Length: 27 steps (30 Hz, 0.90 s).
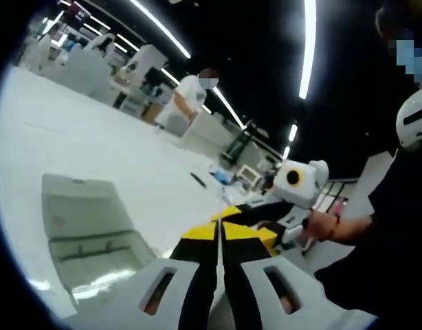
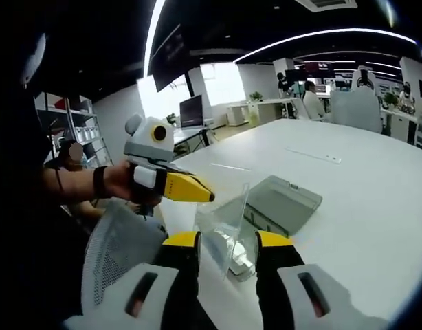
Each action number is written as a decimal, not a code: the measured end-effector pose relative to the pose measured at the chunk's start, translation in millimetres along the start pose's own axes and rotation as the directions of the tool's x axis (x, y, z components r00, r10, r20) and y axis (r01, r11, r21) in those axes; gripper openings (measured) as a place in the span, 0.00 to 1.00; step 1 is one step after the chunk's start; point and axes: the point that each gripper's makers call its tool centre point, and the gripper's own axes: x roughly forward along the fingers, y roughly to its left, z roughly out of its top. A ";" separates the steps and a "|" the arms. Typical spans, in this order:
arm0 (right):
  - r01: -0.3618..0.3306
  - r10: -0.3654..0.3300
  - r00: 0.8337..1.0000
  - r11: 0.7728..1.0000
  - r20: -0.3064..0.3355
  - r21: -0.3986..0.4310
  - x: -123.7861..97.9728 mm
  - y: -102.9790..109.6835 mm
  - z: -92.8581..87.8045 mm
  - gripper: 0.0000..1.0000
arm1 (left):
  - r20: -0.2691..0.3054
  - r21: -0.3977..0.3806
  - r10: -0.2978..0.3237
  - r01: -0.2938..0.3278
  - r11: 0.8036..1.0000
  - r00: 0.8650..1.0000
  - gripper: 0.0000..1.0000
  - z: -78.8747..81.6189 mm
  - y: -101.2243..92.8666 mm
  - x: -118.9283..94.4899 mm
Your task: Insert the divider into the dual guide fixture by aligning both edges with the guide slots and pushing it downward to the bottom, including one-sided entry, uneven engagement, binding, and posture correction.
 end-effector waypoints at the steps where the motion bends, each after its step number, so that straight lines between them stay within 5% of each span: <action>1: -0.001 0.001 1.000 1.000 0.001 0.001 0.0 0.2 0.2 0.27 | -0.003 -0.001 -0.005 0.005 1.000 1.000 0.00 -0.6 -0.7 0.0; 8: -0.028 0.027 0.999 0.999 0.018 0.021 0.6 3.5 1.8 0.24 | -0.003 0.013 -0.017 0.017 1.000 1.000 0.00 -2.0 -4.7 -1.0; 13: -0.131 0.119 0.988 0.984 0.099 0.124 -0.9 15.2 10.5 0.23 | 0.017 0.002 -0.044 0.044 0.999 0.999 0.00 -1.9 -11.0 -2.8; 27: -0.213 0.195 0.971 0.967 0.136 0.139 -6.4 26.1 18.3 0.15 | 0.071 -0.019 -0.090 0.092 0.996 0.993 0.00 4.2 -22.5 -9.0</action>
